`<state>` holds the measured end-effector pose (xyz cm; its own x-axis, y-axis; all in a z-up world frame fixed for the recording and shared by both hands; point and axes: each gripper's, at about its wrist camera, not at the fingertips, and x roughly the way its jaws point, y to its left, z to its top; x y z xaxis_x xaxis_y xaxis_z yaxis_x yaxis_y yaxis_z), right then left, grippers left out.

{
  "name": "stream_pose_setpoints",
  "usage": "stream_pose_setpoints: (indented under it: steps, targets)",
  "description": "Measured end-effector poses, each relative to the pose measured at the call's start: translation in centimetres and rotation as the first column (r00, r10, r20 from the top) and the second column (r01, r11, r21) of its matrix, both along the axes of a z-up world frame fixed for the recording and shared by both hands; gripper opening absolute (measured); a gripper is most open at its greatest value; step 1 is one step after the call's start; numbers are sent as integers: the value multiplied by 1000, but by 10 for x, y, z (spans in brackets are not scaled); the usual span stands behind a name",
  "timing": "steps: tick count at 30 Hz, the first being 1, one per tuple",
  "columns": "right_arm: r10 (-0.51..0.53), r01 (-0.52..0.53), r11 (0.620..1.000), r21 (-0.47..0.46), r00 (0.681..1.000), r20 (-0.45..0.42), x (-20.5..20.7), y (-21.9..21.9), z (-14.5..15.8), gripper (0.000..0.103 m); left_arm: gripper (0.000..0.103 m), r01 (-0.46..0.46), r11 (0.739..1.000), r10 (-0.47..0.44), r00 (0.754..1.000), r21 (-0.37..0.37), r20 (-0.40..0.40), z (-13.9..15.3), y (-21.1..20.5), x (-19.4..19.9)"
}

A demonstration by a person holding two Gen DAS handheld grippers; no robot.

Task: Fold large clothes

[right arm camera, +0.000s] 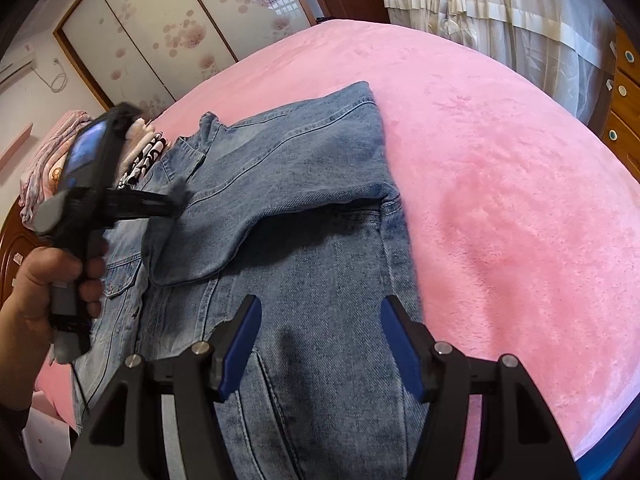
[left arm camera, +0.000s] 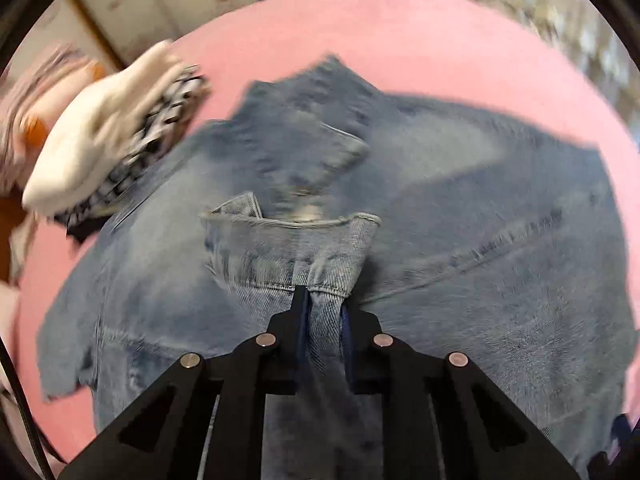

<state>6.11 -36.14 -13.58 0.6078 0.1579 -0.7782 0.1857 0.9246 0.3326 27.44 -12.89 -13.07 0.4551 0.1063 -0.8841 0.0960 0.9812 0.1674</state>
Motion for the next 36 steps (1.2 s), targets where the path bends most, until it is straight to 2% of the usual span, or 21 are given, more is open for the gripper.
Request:
stream_pose_setpoints:
  steps: [2,4,5,6,8,10,13,17,18,20,22,25,26,29,32,36]
  targets:
    - [10,-10,1000,-3,1000,0,0,2,0,62,13,-46,996,50,998,-81,44,15,34,-12]
    - [20,-20,1000,-7,1000,-1,1,5,0,62,16,-84,984,94,994,-157,52,22,64,-25]
    - [24,-24,1000,-7,1000,-3,1,7,-1,62,19,-111,973,120,992,-203,35,21,84,-34]
    - [28,-28,1000,-6,1000,-5,2,8,-2,62,27,-132,963,140,990,-234,16,19,98,-41]
    - [35,-35,999,-3,999,-10,3,12,-4,62,37,-162,938,158,987,-307,-41,8,124,-54]
    - [44,-44,999,0,999,-14,5,17,-5,62,41,-179,908,154,983,-379,-96,-6,144,-64]
    - [59,-59,998,-8,998,-11,7,24,-2,62,46,-218,844,160,974,-490,-158,-25,174,-75]
    - [78,-78,996,-42,997,-5,9,31,3,62,51,-224,769,135,972,-598,-191,-38,195,-69]
    - [82,-82,995,-49,997,-6,9,32,4,62,57,-222,753,126,973,-620,-195,-40,197,-67]
    - [86,-86,994,-61,996,-9,11,33,5,62,59,-198,713,95,978,-673,-187,-43,200,-59]
    - [85,-86,994,-69,996,-12,12,33,6,62,63,-196,691,81,977,-696,-195,-45,205,-49]
    - [81,-82,994,-76,997,-16,16,32,6,62,61,-175,631,48,981,-756,-188,-45,210,-37]
    - [81,-82,994,-79,997,-18,17,33,6,62,57,-181,621,45,980,-762,-195,-45,210,-34]
    - [81,-83,993,-86,996,-23,19,33,5,62,53,-169,636,29,980,-753,-195,-45,208,-35]
    - [84,-86,993,-84,996,-31,22,34,2,62,54,-137,650,5,984,-747,-176,-47,205,-34]
    - [94,-98,991,-86,994,-47,28,39,-2,62,53,-149,650,7,982,-745,-189,-59,202,-23]
